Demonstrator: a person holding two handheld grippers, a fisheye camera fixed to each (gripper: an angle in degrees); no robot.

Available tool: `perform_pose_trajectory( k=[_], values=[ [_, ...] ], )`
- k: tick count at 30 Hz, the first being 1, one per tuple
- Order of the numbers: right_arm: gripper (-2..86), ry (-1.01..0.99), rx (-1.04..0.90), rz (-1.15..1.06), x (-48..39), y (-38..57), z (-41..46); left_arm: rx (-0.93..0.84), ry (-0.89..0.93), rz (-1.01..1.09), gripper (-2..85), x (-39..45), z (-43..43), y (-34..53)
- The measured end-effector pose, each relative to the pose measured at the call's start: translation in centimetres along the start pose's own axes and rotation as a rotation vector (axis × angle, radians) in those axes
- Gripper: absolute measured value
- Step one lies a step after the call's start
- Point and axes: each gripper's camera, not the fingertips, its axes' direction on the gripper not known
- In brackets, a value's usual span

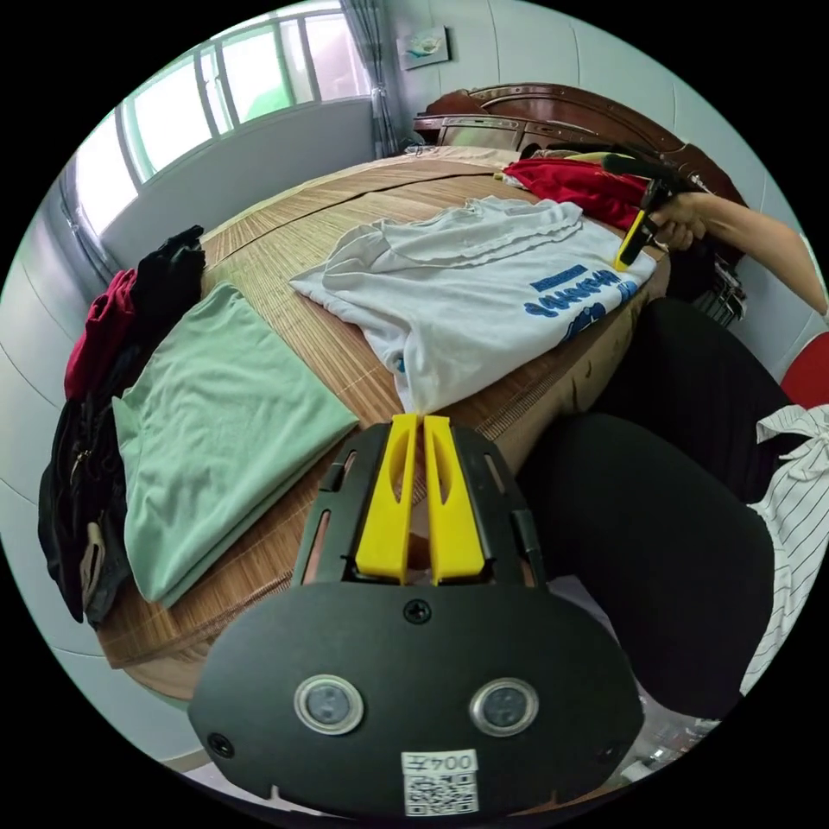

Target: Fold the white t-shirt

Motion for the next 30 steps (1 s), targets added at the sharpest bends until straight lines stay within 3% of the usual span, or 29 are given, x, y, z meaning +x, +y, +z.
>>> perform_pose_trajectory(
  k=[7,12,13,17,18,24,28,30],
  values=[
    [0.0,-0.009,0.01,-0.003,1.4,0.9,-3.2,-0.01,0.06,-0.155,0.4,-2.2,-1.2,1.4],
    [0.0,-0.009,0.02,-0.015,2.7,1.8,-5.6,0.247,0.135,-0.209,0.2,0.9,-4.5,-2.9],
    [0.0,-0.008,0.029,-0.016,3.0,2.2,-6.2,0.235,0.124,-0.2,0.2,1.5,-4.1,-3.8],
    [0.0,-0.056,0.093,0.013,5.3,4.3,-8.3,-0.097,0.087,-0.186,0.2,3.2,2.9,-7.1],
    [0.0,-0.07,0.107,0.019,5.8,4.8,-8.6,-0.048,0.107,-0.242,0.1,2.7,2.7,-6.7],
    [1.0,-0.219,0.406,-0.016,10.9,12.9,-12.5,0.255,0.21,-0.422,0.1,2.4,-2.5,-5.4],
    [4.8,-0.468,0.683,0.158,18.7,20.1,-13.7,0.331,0.226,-0.385,0.2,5.0,-1.8,-7.5],
    [5.2,-0.5,0.791,0.243,22.1,22.0,-14.7,0.34,0.189,-0.335,0.2,6.7,-0.1,-9.5]
  ],
)
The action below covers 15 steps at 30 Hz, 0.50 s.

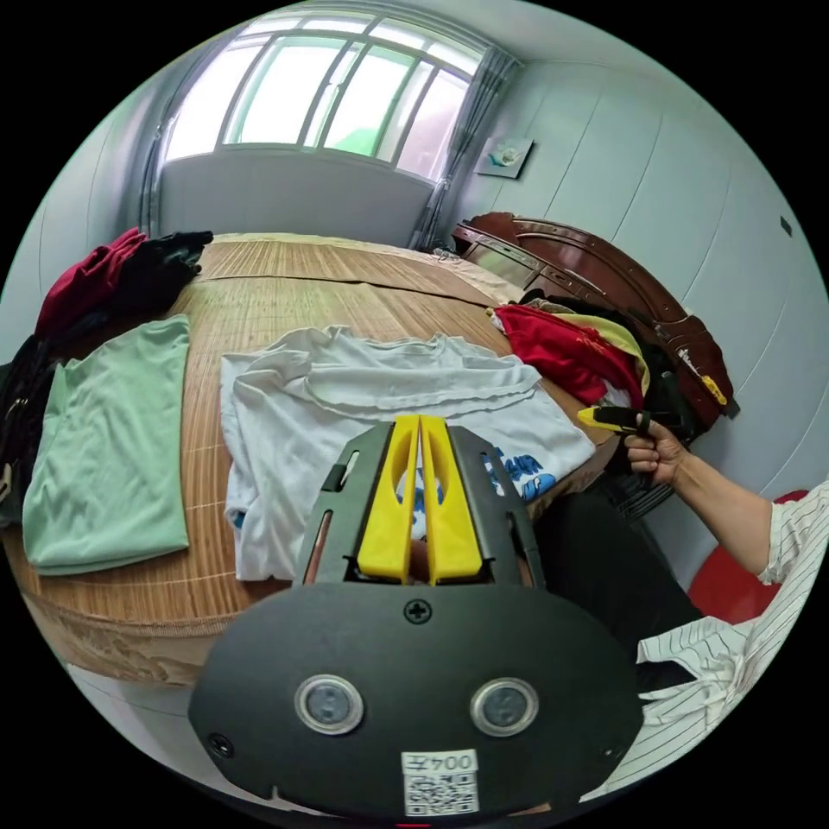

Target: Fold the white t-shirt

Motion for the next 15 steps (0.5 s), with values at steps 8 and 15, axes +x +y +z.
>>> perform_pose_trajectory(
  k=[8,15],
  values=[
    [8.4,0.259,0.003,-0.158,1.4,-12.1,-1.0,0.056,-0.026,0.018,0.2,-1.0,6.8,-2.5],
    [6.8,0.42,-0.233,-0.258,2.9,-21.3,4.3,0.178,0.169,-0.172,0.2,-8.2,7.3,-2.7]
  ],
)
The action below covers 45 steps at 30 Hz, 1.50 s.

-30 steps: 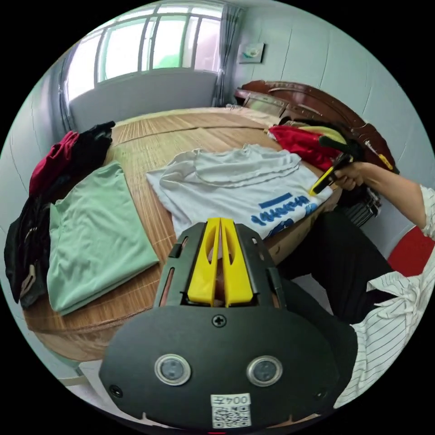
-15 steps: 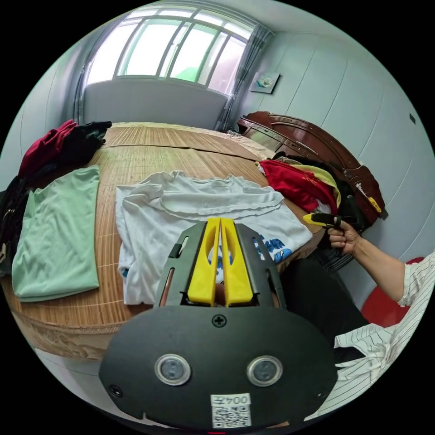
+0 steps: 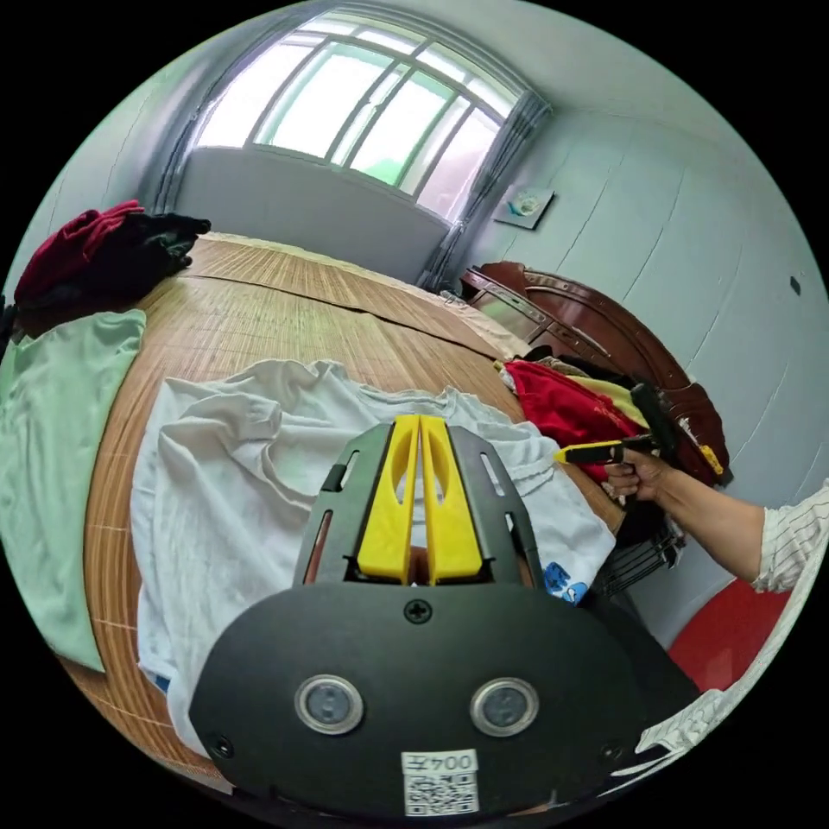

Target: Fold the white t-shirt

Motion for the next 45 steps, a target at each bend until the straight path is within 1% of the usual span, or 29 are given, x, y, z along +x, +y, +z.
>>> perform_pose_trajectory(
  k=[1,3,5,6,8,9,11,12,14,17,19,20,22,25,27,28,29,30,31,32,33,35,36,38,39,40,42,44,45],
  values=[
    [4.6,-0.006,-0.062,-0.039,0.4,-1.2,0.5,0.004,0.053,-0.011,0.2,-0.5,-0.1,-0.1],
    [2.5,-0.008,-0.118,-0.118,0.6,-2.7,0.3,-0.046,0.369,-0.055,0.2,-2.7,0.2,-0.9],
    [1.7,-0.056,-0.169,-0.137,1.8,-5.3,-0.7,-0.032,0.579,-0.062,0.1,-4.0,0.1,-1.0],
    [1.5,-0.095,-0.177,-0.129,2.4,-6.1,-1.0,0.023,0.588,-0.067,0.1,-4.5,-0.7,-0.8],
    [1.4,-0.287,-0.174,0.009,6.4,-9.3,-1.6,0.07,0.548,-0.05,0.1,-5.0,-1.4,-0.5],
    [1.4,-0.331,-0.162,0.056,7.7,-10.1,-1.6,0.064,0.521,-0.041,0.1,-5.2,-1.4,-0.5],
    [1.7,-0.496,-0.106,0.25,13.0,-12.4,-0.6,0.053,0.505,-0.033,0.1,-5.6,-1.1,-0.4],
    [1.9,-0.526,-0.097,0.3,14.3,-12.8,-0.1,0.049,0.522,-0.037,0.1,-5.8,-0.8,-0.2],
    [2.6,-0.597,-0.08,0.501,19.0,-13.2,3.1,0.033,0.547,-0.043,0.1,-6.1,-0.3,0.0],
    [3.2,-0.643,-0.052,0.684,22.6,-11.9,6.7,0.006,0.551,-0.029,0.1,-6.2,0.1,0.2],
    [3.7,-0.635,0.026,0.711,22.9,-10.9,6.8,0.003,0.528,-0.007,0.1,-6.1,-0.1,0.3],
    [4.2,-0.615,0.114,0.696,22.4,-10.2,5.9,0.004,0.497,0.005,0.2,-6.0,-0.2,0.3],
    [4.6,-0.568,0.189,0.654,21.2,-9.4,4.8,-0.002,0.458,0.01,0.2,-6.0,-0.4,0.4],
    [5.4,-0.418,0.195,0.601,19.4,-8.9,4.0,0.036,0.414,-0.046,0.2,-7.0,-1.1,0.8],
    [5.9,-0.29,0.247,0.576,17.7,-8.4,2.6,0.105,0.372,-0.115,0.2,-8.5,-2.5,1.2],
    [6.0,-0.191,0.282,0.55,16.1,-8.3,1.7,0.128,0.357,-0.129,0.2,-8.8,-3.0,1.2],
    [6.0,-0.11,0.306,0.502,13.7,-8.5,1.0,0.182,0.313,-0.155,0.2,-9.6,-4.4,1.3],
    [5.8,-0.09,0.321,0.456,12.2,-8.6,0.7,0.253,0.244,-0.179,0.2,-10.5,-6.3,1.5],
    [5.3,-0.092,0.323,0.335,8.3,-9.2,0.7,0.296,0.2,-0.192,0.2,-11.0,-7.4,1.6],
    [5.5,-0.159,0.278,0.183,3.6,-10.0,1.6,0.389,0.102,-0.223,0.2,-11.8,-9.9,1.9],
    [5.6,-0.205,0.249,0.112,1.0,-10.2,2.3,0.465,0.002,-0.255,0.2,-12.7,-12.1,2.4],
    [7.5,-0.375,0.124,-0.106,-9.7,-10.3,6.2,0.535,-0.131,-0.316,0.2,-14.0,-14.7,3.3],
    [8.0,-0.416,0.094,-0.144,-12.2,-10.3,7.3,0.562,-0.202,-0.364,0.2,-14.8,-15.9,4.0],
    [9.9,-0.549,-0.032,-0.233,-20.6,-10.1,12.6,0.597,-0.305,-0.437,0.2,-15.5,-17.0,5.3],
    [10.5,-0.567,-0.063,-0.247,-22.4,-10.1,13.9,0.608,-0.354,-0.483,0.2,-15.7,-17.3,6.0],
    [11.5,-0.573,-0.121,-0.271,-25.5,-10.1,16.6,0.611,-0.369,-0.498,0.2,-15.8,-17.4,6.2],
    [12.7,-0.502,-0.189,-0.307,-29.5,-9.8,19.8,0.618,-0.433,-0.504,0.2,-15.5,-17.6,6.4],
    [12.2,-0.313,-0.226,-0.386,-33.9,-8.5,22.6,0.621,-0.465,-0.517,0.3,-15.3,-17.7,6.6],
    [11.6,-0.266,-0.23,-0.41,-34.9,-8.0,23.1,0.632,-0.457,-0.528,0.3,-15.3,-17.7,6.8]
  ],
)
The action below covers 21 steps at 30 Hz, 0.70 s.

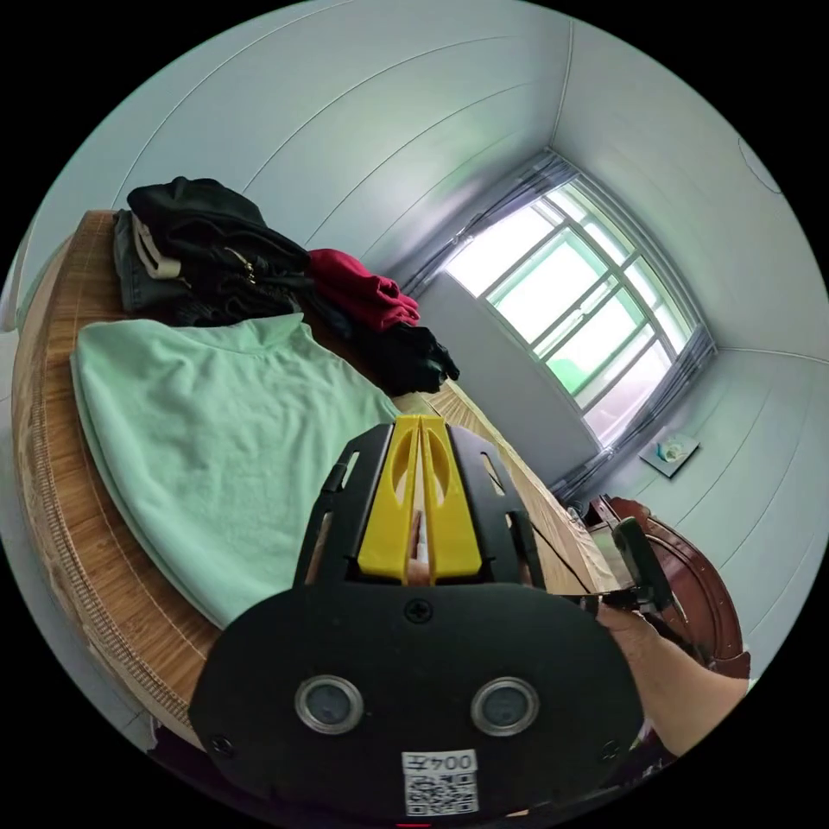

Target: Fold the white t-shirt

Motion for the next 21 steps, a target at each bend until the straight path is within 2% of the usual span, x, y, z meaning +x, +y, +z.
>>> perform_pose_trajectory(
  k=[2,5,10,15,19,21],
  values=[
    [1.9,0.151,0.008,-0.083,-3.6,0.7,2.0,-0.006,0.013,-0.029,0.3,-0.3,0.1,0.2],
    [0.5,0.235,0.054,-0.173,-7.5,1.4,2.3,-0.013,0.016,-0.075,0.3,-0.9,0.0,0.6],
    [1.1,0.349,0.083,-0.189,-10.2,-0.6,4.0,-0.019,0.022,-0.094,0.4,-1.3,-0.3,0.7],
    [5.6,0.322,0.121,-0.113,-9.2,-3.5,7.1,-0.03,0.017,-0.088,0.3,-1.3,-0.6,0.9],
    [6.1,0.288,0.15,-0.134,-9.4,0.1,5.9,-0.027,0.009,-0.056,0.3,-0.9,-1.0,0.9],
    [6.2,0.297,0.1,-0.177,-9.2,3.6,6.3,-0.035,0.014,-0.054,0.3,-0.7,-1.1,1.1]
  ],
)
